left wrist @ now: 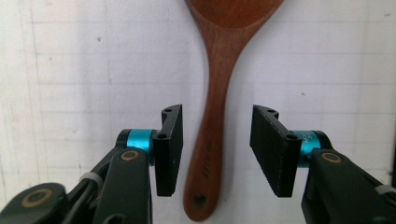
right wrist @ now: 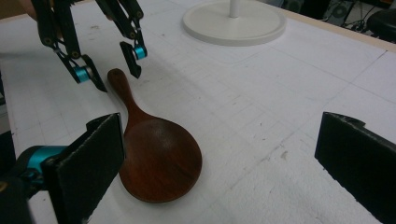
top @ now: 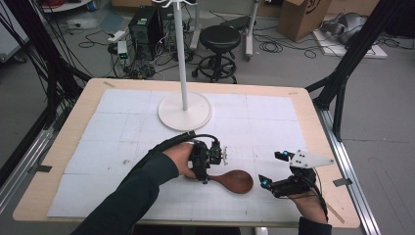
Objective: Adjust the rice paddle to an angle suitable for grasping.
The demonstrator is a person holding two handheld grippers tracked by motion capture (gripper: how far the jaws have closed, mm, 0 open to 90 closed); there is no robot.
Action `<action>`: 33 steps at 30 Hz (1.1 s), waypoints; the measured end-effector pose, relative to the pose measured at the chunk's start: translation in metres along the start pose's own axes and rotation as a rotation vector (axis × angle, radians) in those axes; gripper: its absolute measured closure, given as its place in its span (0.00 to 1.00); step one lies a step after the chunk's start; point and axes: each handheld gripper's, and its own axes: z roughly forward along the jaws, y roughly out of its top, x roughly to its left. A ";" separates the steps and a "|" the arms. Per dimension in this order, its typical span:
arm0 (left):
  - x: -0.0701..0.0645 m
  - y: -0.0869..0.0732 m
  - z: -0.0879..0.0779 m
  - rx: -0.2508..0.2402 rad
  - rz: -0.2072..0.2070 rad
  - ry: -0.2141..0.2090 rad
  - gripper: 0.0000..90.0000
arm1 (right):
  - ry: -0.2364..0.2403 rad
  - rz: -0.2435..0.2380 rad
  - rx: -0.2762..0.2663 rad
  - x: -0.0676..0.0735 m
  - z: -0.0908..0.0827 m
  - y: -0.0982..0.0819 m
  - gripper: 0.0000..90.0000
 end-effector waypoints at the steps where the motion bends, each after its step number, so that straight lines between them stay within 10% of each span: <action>1: 0.000 -0.003 -0.002 -0.011 -0.008 0.004 0.60 | 0.000 0.000 0.000 0.000 0.000 0.000 0.01; 33: -0.006 -0.105 -0.041 -0.260 -0.289 0.094 0.27 | 0.042 -0.013 0.042 0.006 0.016 0.003 0.01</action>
